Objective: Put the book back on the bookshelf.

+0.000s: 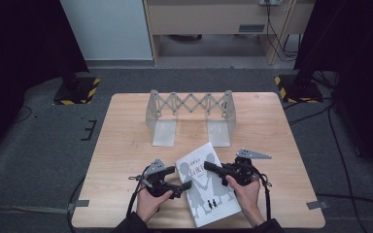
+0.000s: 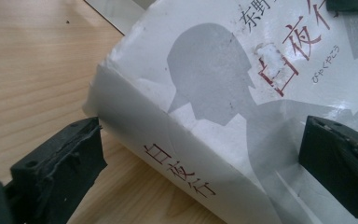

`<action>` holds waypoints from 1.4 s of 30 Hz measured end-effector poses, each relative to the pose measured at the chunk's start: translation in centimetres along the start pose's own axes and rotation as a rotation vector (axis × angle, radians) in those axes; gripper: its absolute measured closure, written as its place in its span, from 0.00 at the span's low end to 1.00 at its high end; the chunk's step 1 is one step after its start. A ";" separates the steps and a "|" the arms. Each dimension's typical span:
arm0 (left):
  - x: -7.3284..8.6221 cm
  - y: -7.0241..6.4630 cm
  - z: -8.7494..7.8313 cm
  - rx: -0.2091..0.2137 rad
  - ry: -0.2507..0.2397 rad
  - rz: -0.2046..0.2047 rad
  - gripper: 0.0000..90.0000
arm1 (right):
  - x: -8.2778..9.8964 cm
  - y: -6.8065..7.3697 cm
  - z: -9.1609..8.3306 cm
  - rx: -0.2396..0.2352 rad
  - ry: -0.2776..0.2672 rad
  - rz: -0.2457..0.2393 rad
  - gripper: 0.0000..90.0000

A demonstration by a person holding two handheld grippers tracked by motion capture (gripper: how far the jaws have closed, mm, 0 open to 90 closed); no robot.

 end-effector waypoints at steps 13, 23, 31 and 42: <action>0.4 -0.4 1.0 0.159 0.057 -0.129 0.00 | 0.0 -0.1 -0.3 -0.055 -0.017 -0.028 0.92; 0.6 0.3 1.7 0.156 0.102 -0.157 0.00 | 0.5 -1.9 0.4 -0.024 0.011 0.019 0.87; 1.2 0.5 2.2 0.163 0.122 -0.199 0.01 | 1.1 -2.8 1.2 0.063 0.078 -0.036 0.76; 1.5 0.4 2.6 0.121 0.062 -0.190 0.03 | 1.8 -3.1 1.2 0.198 0.117 -0.144 0.52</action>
Point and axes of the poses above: each handheld gripper's, and its own axes: z roughly forward along the jaws, x roughly out of its underside, y roughly to its left, the point moved 3 cm from there along z, roughly forward along the jaws, and after that the axes turned 9 degrees about y, right-handed, at the moved point
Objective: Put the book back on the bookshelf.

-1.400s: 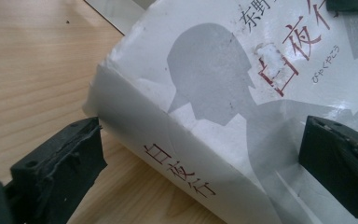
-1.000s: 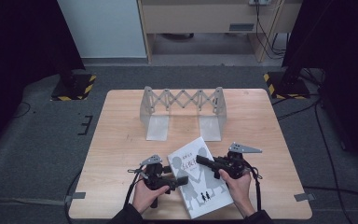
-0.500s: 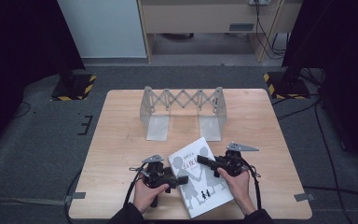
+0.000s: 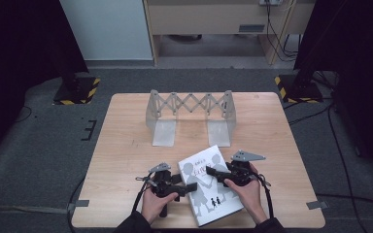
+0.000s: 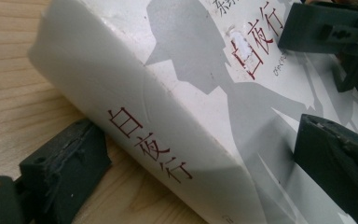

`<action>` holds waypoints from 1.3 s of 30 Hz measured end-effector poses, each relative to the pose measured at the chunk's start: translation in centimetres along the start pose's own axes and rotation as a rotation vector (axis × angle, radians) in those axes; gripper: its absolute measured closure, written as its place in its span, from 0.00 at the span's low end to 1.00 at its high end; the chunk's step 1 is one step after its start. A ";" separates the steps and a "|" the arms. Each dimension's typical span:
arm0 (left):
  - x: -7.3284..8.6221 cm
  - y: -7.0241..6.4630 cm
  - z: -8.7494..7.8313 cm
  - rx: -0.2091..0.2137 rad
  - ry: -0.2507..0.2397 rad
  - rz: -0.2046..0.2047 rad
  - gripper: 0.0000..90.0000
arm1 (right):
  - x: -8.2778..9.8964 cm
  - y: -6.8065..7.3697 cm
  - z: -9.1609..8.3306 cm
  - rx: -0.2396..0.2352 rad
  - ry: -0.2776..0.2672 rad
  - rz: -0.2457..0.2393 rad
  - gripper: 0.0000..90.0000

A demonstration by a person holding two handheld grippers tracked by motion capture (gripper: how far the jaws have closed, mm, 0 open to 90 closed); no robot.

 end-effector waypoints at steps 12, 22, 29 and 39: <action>-0.2 -0.1 0.3 -0.004 0.006 0.007 0.03 | 0.7 -0.3 -0.1 0.020 0.004 0.007 0.46; -0.1 0.0 0.2 -0.019 -0.008 -0.016 0.08 | 1.3 -0.7 -0.3 0.070 0.057 0.020 0.34; -0.1 0.0 0.2 -0.035 -0.013 -0.024 0.13 | 2.2 -1.8 -0.7 0.134 0.111 0.014 0.31; -0.3 0.0 0.3 -0.041 -0.013 -0.023 0.13 | 2.7 -2.3 0.1 0.042 0.096 0.102 0.28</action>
Point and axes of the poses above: each handheld gripper's, and its own axes: z roughly forward along the jaws, x roughly out of its underside, y roughly to its left, the point moved 3 cm from there along z, roughly forward along the jaws, and after that the axes turned 9 degrees about y, right-handed, at the moved point
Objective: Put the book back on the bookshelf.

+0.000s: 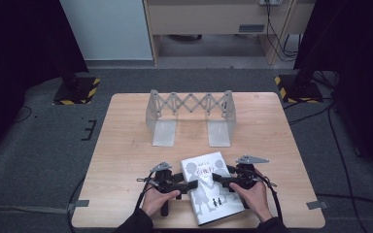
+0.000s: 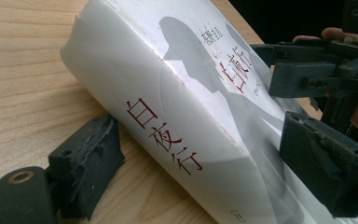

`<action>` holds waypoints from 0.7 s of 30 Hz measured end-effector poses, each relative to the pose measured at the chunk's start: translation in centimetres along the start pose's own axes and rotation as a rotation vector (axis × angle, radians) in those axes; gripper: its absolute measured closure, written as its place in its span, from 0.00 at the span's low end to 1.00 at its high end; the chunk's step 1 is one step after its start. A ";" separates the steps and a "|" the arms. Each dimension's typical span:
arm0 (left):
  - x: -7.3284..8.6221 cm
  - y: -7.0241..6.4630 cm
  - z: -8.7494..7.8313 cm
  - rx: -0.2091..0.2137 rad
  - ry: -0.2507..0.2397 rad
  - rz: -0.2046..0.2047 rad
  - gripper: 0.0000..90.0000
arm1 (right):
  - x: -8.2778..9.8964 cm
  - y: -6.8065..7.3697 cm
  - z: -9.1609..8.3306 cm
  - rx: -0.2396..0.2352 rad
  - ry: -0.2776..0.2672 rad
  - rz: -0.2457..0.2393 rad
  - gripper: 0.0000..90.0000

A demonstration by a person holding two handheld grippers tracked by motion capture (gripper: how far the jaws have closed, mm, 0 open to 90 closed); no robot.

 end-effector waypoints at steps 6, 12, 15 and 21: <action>-0.1 0.0 0.1 -0.006 -0.003 0.000 0.13 | 0.0 -0.2 0.2 -0.015 0.004 0.019 0.26; -0.1 -0.1 0.2 -0.012 -0.007 -0.004 0.13 | 0.0 -0.1 0.3 -0.008 -0.001 0.025 0.26; -0.1 -0.1 0.2 -0.015 -0.012 -0.006 0.13 | 0.0 0.0 0.3 -0.003 -0.007 0.028 0.27; -0.1 0.0 0.1 -0.016 -0.020 -0.031 0.16 | -0.2 0.0 0.1 0.011 -0.024 0.033 0.34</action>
Point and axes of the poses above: each handheld gripper's, and its own axes: z roughly forward along the jaws, x roughly out of its underside, y roughly to its left, the point moved 3 cm from there along z, roughly forward along the jaws, and after that the axes turned 9 degrees about y, right-handed, at the moved point
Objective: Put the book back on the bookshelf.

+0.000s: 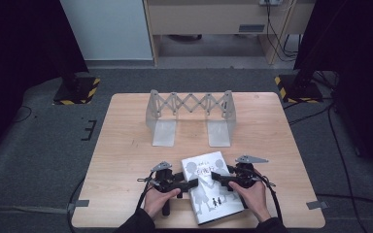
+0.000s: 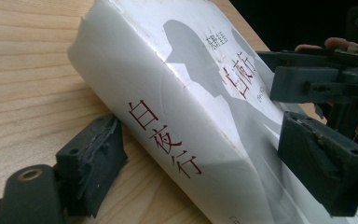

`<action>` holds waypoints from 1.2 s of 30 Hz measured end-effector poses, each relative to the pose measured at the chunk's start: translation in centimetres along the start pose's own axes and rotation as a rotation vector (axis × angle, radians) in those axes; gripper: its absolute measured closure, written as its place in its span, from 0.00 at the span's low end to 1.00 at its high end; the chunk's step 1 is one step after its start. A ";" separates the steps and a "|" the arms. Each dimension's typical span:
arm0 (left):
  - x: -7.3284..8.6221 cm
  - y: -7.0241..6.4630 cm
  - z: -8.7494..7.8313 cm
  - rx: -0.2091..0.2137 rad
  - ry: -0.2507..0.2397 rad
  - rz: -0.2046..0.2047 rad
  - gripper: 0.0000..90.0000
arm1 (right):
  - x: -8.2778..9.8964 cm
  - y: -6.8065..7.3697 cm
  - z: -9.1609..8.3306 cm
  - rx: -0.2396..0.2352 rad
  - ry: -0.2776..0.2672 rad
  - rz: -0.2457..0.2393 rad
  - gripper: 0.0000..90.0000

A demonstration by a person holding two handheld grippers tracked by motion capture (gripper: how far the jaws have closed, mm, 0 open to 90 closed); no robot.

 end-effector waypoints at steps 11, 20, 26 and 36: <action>-0.6 -0.3 -0.8 0.012 -0.036 0.011 0.23 | -0.5 0.2 -0.8 -0.011 -0.036 -0.025 0.43; -1.7 -1.4 -2.3 -0.009 -0.111 0.108 0.28 | -1.4 0.7 -1.9 -0.035 -0.168 -0.049 0.53; -2.1 -1.6 -2.7 0.025 -0.152 0.121 0.32 | -1.8 0.9 -2.4 -0.049 -0.218 -0.071 0.56; -2.8 -2.1 -2.2 0.031 -0.180 0.139 0.31 | -2.1 1.2 -2.6 -0.068 -0.247 -0.090 0.57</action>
Point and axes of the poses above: each handheld gripper's, and its own axes: z roughly forward along the jaws, x roughly out of its underside, y roughly to its left, the point moved 3 cm from there along z, roughly forward along the jaws, and after that the axes turned 9 degrees about y, right-handed, at the moved point
